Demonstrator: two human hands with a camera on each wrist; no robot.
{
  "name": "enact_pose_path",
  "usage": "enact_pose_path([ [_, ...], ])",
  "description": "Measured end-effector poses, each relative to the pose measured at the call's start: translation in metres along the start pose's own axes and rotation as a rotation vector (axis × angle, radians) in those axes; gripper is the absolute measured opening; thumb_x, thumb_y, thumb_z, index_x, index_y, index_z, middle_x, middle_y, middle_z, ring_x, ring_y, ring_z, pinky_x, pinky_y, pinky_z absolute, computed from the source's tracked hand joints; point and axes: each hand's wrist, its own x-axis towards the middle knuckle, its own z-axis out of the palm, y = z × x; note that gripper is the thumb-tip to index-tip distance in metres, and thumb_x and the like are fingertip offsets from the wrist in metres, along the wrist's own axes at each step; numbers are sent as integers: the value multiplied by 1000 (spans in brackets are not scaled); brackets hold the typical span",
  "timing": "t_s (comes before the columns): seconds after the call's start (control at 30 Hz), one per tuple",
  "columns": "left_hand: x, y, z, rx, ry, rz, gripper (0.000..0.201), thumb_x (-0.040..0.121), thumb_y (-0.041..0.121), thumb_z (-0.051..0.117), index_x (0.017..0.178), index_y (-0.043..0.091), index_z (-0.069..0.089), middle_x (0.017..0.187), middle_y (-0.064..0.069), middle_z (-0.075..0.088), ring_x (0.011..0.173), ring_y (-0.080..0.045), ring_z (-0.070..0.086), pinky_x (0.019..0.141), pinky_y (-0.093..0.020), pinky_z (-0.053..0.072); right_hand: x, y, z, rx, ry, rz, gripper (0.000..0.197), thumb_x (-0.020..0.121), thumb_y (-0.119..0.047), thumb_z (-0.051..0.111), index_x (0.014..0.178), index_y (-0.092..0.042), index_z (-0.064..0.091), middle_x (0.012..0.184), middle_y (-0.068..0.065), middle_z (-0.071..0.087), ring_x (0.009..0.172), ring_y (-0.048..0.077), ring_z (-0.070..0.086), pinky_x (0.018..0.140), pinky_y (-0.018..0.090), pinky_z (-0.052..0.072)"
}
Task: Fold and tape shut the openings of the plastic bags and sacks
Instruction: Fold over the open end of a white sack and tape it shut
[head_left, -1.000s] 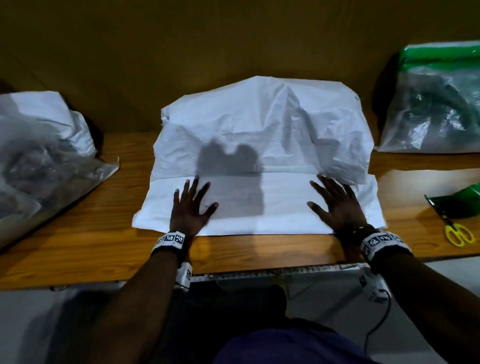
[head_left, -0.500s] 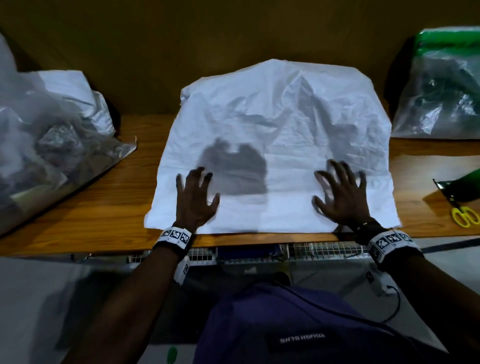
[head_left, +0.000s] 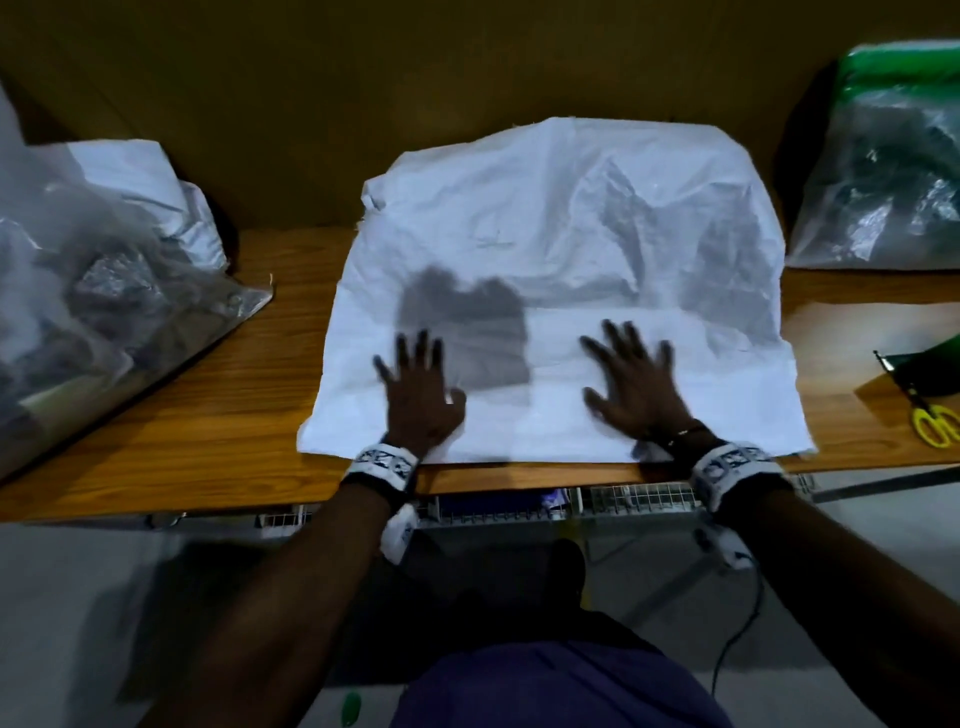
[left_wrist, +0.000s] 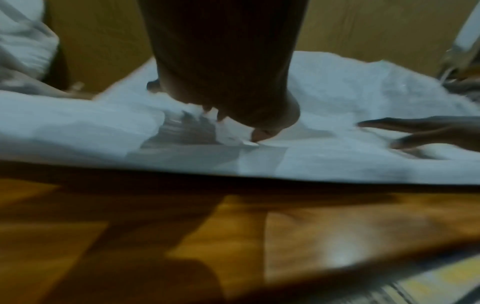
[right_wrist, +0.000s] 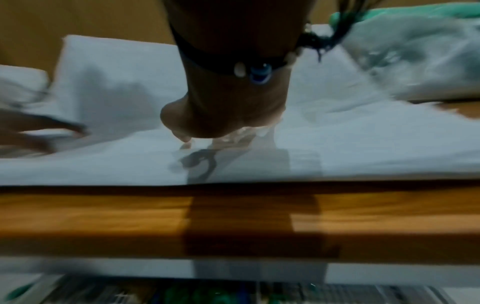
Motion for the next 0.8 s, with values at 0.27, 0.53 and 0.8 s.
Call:
enact_pose_path([
  [0.27,-22,4,23,-16,81,179,70,104,65,29,166,39,14,175,10,2,162,-20,2,128,-54,7,-33,-11,13,-12,39,-4,63,105,-69,33,163,-46,26,175,-13,8,163,17,2,127,59,9],
  [0.53,-48,-47,1,-230,160,263,59,108,41,46,161,18,37,172,-6,25,160,-26,19,127,-50,20,-64,37,-9,54,71,-11,55,109,-54,37,161,-35,36,174,-4,19,162,21,12,126,60,17],
  [0.8,-84,-1,16,-244,137,642,29,98,46,70,113,21,73,116,-2,67,103,-26,64,82,-41,49,-95,-50,0,362,69,-332,30,105,-40,64,128,-22,71,129,-3,65,123,22,59,96,37,49],
])
